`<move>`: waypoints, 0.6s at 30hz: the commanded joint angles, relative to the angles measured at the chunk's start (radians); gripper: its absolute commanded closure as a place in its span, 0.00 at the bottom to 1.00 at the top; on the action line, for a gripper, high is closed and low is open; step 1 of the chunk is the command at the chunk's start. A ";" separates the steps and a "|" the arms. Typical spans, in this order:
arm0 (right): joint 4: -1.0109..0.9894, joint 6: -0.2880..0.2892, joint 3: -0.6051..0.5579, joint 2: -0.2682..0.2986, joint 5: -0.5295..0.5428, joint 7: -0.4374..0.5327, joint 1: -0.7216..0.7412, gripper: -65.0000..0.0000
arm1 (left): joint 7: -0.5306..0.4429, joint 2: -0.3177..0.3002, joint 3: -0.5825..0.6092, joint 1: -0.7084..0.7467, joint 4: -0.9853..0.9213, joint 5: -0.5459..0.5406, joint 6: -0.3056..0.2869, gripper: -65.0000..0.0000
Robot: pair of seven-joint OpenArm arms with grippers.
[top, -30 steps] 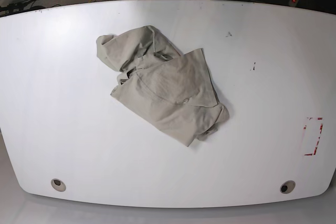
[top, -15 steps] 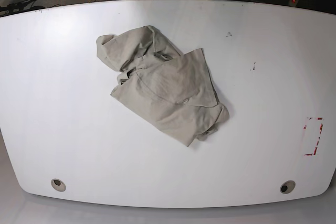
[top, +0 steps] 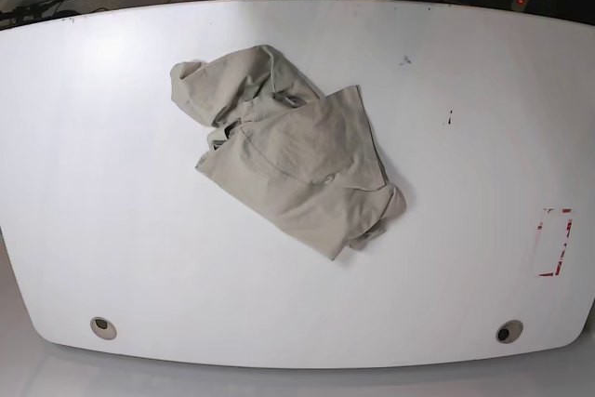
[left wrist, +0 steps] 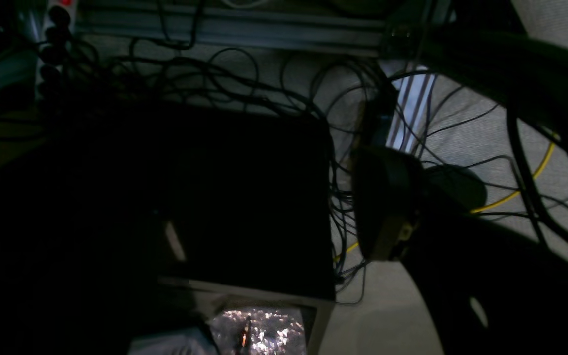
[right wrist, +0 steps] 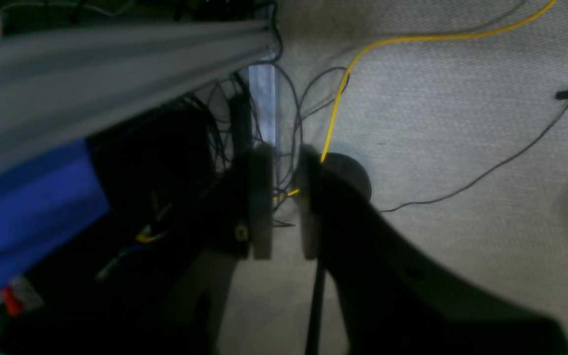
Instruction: Fold the T-shirt properly
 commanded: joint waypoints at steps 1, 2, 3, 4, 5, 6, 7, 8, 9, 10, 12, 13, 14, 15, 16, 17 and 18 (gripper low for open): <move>0.099 0.011 0.002 0.008 0.004 0.007 -0.056 0.88 | -0.009 -0.003 0.001 0.055 0.092 -0.001 0.004 0.37; 0.155 0.011 0.002 0.008 0.006 0.005 -0.088 0.88 | -0.009 -0.003 0.001 0.088 0.148 -0.001 0.004 0.37; 0.192 0.011 0.003 0.006 0.006 0.001 -0.110 0.88 | -0.009 -0.003 0.001 0.112 0.186 -0.001 0.004 0.37; 0.220 0.013 0.003 0.006 0.006 -0.007 -0.128 0.88 | -0.009 -0.003 0.001 0.132 0.215 -0.001 0.004 0.37; 0.267 0.013 0.003 0.006 0.006 -0.024 -0.154 0.88 | -0.009 -0.003 0.002 0.161 0.266 -0.001 0.004 0.37; 0.301 0.013 0.003 0.005 0.006 -0.035 -0.173 0.88 | -0.009 -0.003 0.002 0.181 0.301 -0.001 0.004 0.37; 0.341 0.013 0.003 0.003 0.006 -0.045 -0.194 0.88 | -0.009 -0.003 0.002 0.209 0.339 -0.001 0.004 0.37; 0.373 0.013 0.003 0.000 0.007 -0.050 -0.211 0.88 | -0.009 -0.003 0.004 0.230 0.370 -0.001 0.004 0.37; 0.413 0.013 0.003 -0.009 0.007 -0.053 -0.236 0.88 | -0.009 -0.003 0.004 0.255 0.410 -0.001 0.004 0.37; 0.450 0.014 0.003 -0.015 0.007 -0.056 -0.257 0.88 | -0.009 -0.003 0.004 0.275 0.444 -0.001 0.004 0.37; 0.534 0.014 0.003 -0.018 0.007 -0.064 -0.312 0.88 | -0.009 -0.003 0.004 0.322 0.514 -0.001 0.004 0.37; 0.588 0.014 0.003 -0.020 0.007 -0.074 -0.343 0.88 | -0.009 -0.003 0.004 0.351 0.554 -0.001 0.004 0.37; 0.619 0.014 0.002 -0.020 0.007 -0.082 -0.361 0.88 | -0.009 -0.003 0.004 0.370 0.582 -0.001 0.004 0.37; 0.656 0.016 0.002 -0.021 0.007 -0.090 -0.388 0.88 | -0.009 -0.003 0.004 0.391 0.614 -0.001 0.004 0.37; 0.700 0.030 0.002 -0.021 0.007 -0.094 -0.418 0.88 | -0.009 -0.003 0.004 0.424 0.659 -0.001 0.004 0.37; 0.732 0.045 0.002 -0.023 0.007 -0.096 -0.440 0.88 | -0.009 -0.003 0.004 0.443 0.691 -0.001 0.004 0.37; 0.768 0.061 0.002 -0.023 0.007 -0.096 -0.466 0.88 | -0.009 -0.003 0.004 0.466 0.731 -0.001 0.004 0.37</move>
